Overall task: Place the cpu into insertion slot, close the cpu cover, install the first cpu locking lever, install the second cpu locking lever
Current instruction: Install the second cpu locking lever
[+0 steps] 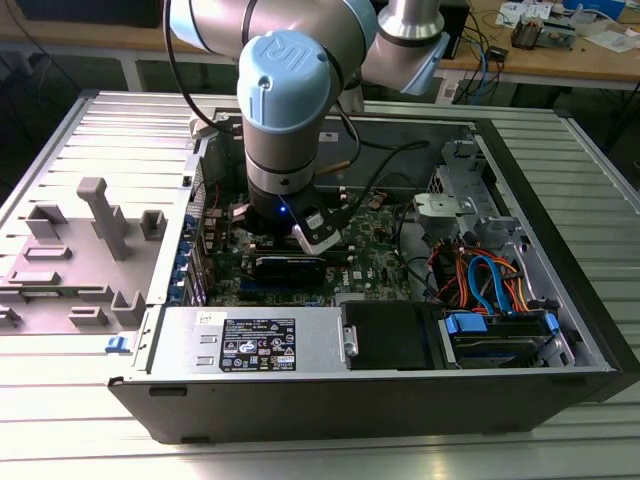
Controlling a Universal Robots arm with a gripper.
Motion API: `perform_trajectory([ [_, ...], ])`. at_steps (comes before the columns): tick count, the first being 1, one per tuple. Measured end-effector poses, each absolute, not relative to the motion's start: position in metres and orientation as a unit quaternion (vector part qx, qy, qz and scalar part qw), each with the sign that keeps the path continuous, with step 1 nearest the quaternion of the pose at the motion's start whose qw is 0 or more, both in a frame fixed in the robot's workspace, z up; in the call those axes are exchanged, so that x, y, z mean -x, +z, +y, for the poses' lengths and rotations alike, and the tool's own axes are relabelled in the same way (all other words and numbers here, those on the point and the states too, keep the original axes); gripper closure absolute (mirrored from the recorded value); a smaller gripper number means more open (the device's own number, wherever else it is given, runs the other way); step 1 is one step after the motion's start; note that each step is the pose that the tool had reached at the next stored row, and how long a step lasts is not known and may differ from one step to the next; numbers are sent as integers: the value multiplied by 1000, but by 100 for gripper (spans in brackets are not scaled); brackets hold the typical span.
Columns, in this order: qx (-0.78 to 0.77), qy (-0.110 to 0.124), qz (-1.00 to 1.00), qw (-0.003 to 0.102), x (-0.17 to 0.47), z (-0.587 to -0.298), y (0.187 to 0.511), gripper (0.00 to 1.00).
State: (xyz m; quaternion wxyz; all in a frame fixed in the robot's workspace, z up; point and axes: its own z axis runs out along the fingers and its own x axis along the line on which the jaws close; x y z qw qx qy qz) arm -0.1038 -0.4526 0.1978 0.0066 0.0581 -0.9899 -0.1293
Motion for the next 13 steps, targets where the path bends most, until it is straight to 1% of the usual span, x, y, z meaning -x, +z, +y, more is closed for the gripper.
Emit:
perform_trajectory([
  [13,-57,-129,-990,7,104,-452,198,89],
])
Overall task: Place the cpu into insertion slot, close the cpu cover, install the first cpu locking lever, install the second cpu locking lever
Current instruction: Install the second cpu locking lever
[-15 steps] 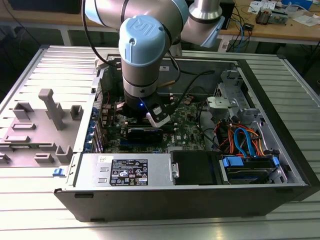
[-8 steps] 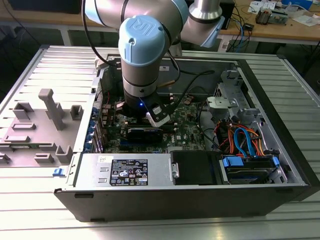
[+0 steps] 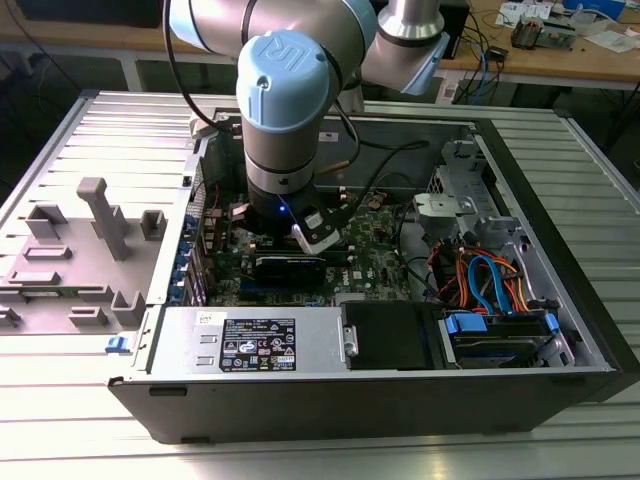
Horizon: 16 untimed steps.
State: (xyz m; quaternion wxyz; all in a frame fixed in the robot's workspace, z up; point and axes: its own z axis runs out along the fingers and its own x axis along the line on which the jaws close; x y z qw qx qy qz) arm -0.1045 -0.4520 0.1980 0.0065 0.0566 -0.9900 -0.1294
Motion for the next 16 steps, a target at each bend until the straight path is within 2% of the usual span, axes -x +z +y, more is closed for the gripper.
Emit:
perform_trajectory([
  [16,-57,-130,-990,6,104,-452,215,89],
])
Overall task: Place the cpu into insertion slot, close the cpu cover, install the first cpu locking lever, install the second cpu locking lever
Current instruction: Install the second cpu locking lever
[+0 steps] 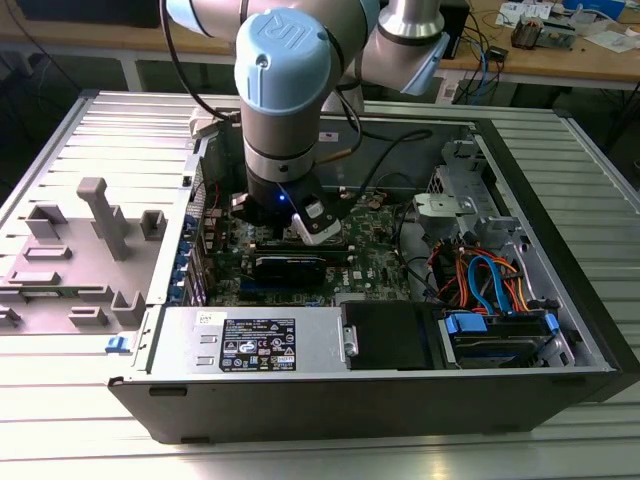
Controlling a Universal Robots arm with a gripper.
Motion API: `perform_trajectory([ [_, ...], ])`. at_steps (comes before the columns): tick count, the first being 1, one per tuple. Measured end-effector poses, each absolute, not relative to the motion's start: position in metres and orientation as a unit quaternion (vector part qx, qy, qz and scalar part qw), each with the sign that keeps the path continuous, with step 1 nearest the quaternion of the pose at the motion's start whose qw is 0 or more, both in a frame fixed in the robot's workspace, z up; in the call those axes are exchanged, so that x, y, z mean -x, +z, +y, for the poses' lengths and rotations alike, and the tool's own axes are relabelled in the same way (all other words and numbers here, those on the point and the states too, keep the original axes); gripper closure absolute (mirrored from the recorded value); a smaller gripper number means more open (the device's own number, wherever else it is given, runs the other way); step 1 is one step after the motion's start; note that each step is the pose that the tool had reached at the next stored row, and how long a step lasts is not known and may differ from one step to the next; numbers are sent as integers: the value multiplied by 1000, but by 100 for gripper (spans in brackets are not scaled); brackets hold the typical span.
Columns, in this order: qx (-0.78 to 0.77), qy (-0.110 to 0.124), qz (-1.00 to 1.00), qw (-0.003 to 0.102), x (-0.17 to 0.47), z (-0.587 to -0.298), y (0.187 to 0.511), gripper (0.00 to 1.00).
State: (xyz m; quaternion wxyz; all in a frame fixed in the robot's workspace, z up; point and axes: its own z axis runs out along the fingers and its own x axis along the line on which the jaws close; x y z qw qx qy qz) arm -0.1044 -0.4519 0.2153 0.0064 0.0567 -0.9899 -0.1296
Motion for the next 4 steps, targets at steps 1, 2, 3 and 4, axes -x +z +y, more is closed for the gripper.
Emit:
perform_trajectory([
  [1,-57,-130,-990,6,104,-452,215,89],
  [2,-57,-131,-990,6,104,-452,215,89],
  [3,-57,-131,-990,6,104,-452,215,89],
  [4,-57,-131,-990,6,104,-452,215,89],
])
